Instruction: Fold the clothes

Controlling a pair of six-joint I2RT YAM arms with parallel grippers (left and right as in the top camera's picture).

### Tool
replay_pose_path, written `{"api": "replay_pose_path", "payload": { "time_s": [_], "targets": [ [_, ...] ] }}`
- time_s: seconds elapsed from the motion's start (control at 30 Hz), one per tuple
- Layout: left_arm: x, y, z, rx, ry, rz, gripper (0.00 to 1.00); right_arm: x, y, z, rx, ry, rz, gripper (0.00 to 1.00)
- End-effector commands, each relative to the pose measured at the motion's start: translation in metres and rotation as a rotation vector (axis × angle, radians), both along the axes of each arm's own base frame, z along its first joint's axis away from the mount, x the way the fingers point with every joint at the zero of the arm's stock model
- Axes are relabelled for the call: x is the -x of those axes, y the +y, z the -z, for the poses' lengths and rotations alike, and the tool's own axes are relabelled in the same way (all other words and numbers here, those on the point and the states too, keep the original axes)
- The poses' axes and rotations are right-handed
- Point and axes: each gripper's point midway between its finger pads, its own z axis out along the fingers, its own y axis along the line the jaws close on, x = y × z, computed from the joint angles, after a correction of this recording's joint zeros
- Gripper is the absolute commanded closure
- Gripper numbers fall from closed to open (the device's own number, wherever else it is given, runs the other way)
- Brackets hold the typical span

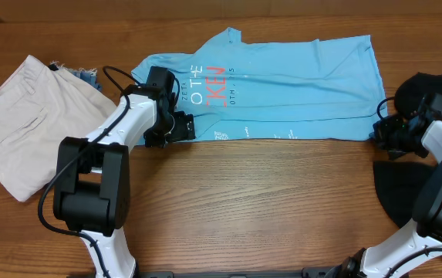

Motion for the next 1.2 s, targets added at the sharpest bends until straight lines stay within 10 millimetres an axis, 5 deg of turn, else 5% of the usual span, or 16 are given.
{"api": "replay_pose_path", "payload": {
  "time_s": [0.0,0.5,0.53,0.6,0.73,1.17],
  "targets": [
    [0.009,0.009,0.020,-0.013,0.073,-0.070,0.13,0.012,-0.004,0.014,0.017,0.054,-0.009,0.96],
    [0.027,0.027,0.020,-0.048,0.159,-0.140,0.64,0.016,-0.005,0.014,0.018,0.063,-0.026,0.96],
    [0.026,0.027,0.020,-0.050,0.159,-0.140,0.63,0.016,-0.005,0.014,0.017,0.064,-0.025,0.96],
    [0.027,0.027,0.020,-0.048,0.160,-0.143,0.33,0.019,-0.008,0.015,0.015,0.069,-0.019,0.96],
    [0.035,0.053,0.021,-0.176,0.190,-0.288,0.16,0.020,-0.011,0.014,0.021,0.066,-0.029,0.96],
    [0.006,0.056,0.022,-0.151,0.082,-0.411,0.32,0.018,-0.012,0.014,0.026,0.057,-0.028,0.96]
  ]
}}
